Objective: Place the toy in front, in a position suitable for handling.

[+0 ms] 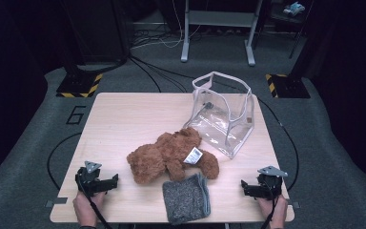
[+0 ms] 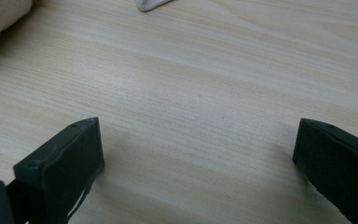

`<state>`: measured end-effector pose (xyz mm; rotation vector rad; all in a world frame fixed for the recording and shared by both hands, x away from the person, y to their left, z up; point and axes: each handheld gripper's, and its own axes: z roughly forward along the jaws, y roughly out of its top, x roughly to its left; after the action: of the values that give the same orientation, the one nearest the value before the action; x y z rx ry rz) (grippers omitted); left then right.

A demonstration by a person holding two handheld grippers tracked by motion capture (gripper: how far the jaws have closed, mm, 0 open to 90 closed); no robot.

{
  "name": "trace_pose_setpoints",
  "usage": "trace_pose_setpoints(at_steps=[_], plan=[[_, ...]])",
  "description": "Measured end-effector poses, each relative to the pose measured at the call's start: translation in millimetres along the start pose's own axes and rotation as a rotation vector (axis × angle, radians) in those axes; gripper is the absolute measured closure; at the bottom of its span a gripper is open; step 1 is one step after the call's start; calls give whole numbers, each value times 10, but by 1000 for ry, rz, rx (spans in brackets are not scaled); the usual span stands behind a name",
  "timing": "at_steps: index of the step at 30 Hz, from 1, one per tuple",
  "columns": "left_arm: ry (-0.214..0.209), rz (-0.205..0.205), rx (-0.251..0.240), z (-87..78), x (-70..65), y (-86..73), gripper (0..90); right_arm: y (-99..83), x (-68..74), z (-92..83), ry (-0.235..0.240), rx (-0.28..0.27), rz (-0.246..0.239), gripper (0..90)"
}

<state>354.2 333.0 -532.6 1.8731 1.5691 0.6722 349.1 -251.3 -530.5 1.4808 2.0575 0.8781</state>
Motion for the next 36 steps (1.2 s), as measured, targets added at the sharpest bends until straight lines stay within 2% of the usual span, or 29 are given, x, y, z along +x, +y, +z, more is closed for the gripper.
trace_pose_setpoints(at_steps=[32, 34, 36], plan=[[3, -3, -3, 13, -2, 13, 7, 5, -1, -9, -6, 7, 8, 22], [3, -3, -3, 14, -2, 14, 7, 12, 7, -8, -5, 10, 19, 23], [4, -4, -2, 13, -3, 14, 7, 24, -1, -6, -6, 17, 5, 21]])
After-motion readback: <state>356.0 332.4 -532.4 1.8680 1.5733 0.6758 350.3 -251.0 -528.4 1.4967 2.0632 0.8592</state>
